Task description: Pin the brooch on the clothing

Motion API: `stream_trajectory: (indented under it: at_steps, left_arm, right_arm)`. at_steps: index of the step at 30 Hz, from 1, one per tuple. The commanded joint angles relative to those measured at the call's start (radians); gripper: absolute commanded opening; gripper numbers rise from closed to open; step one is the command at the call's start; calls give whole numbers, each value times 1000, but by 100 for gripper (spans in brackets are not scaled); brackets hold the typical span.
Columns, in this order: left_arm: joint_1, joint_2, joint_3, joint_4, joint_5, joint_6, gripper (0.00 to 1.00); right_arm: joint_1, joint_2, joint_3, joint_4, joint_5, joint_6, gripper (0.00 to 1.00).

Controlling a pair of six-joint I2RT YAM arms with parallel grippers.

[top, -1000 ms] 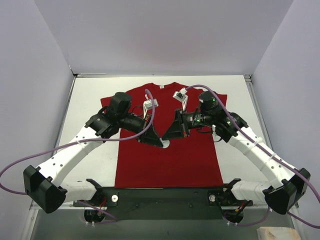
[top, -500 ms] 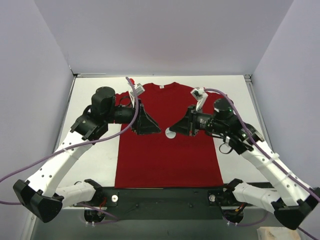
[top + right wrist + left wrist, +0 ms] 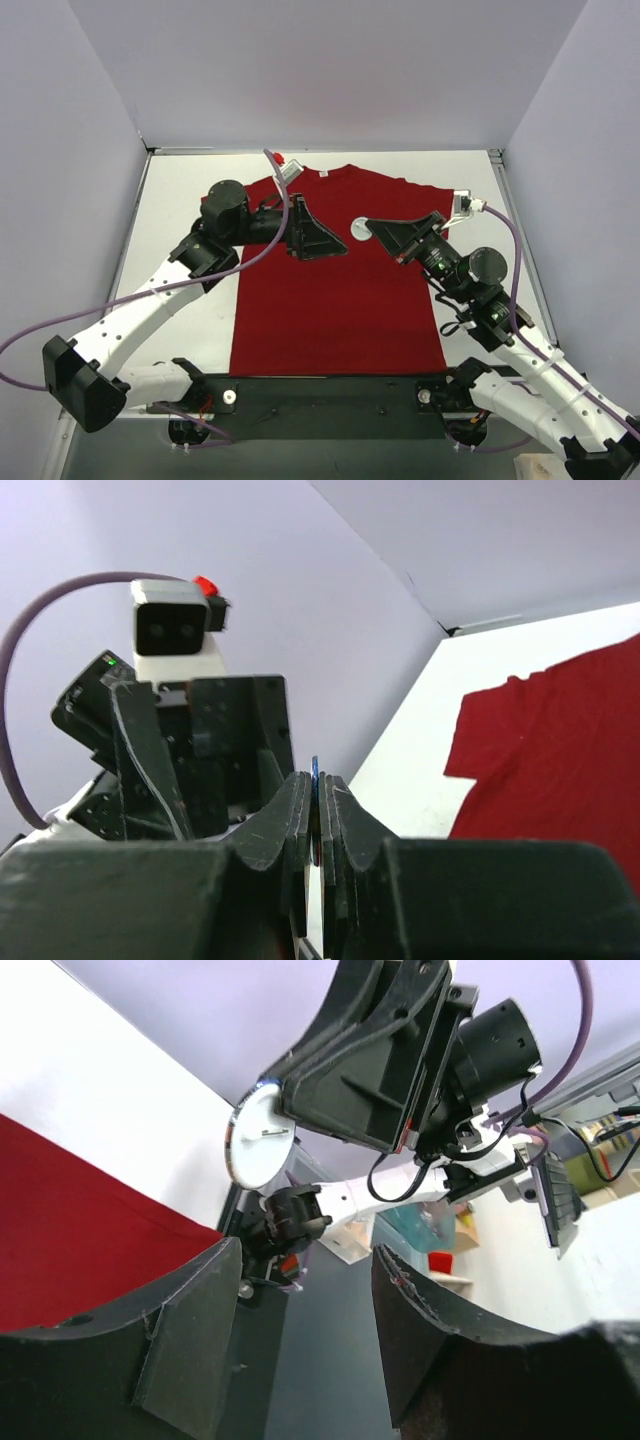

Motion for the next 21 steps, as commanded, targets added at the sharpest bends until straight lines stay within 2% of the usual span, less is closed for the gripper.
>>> stream_trajectory:
  at_steps: [1,7,13,17,21]
  left_arm:
    - [-51,66,57,114,-12,-55,63]
    - [-68,114,53,228,-11,-101,56]
    - [-59,122,33,268,-69,-109,49]
    - [-39,114,-9,384,-78,-172,47]
    - [-27,105,-29,415,-109,-186,39]
  right_arm:
    - [6,36,60,187,2,29,0]
    - [8,42,69,201,-12,39,0]
    - [8,27,62,194,-9,42,0]
    - [8,7,48,192,12,42,0]
    - [9,-4,48,187,17,38,0]
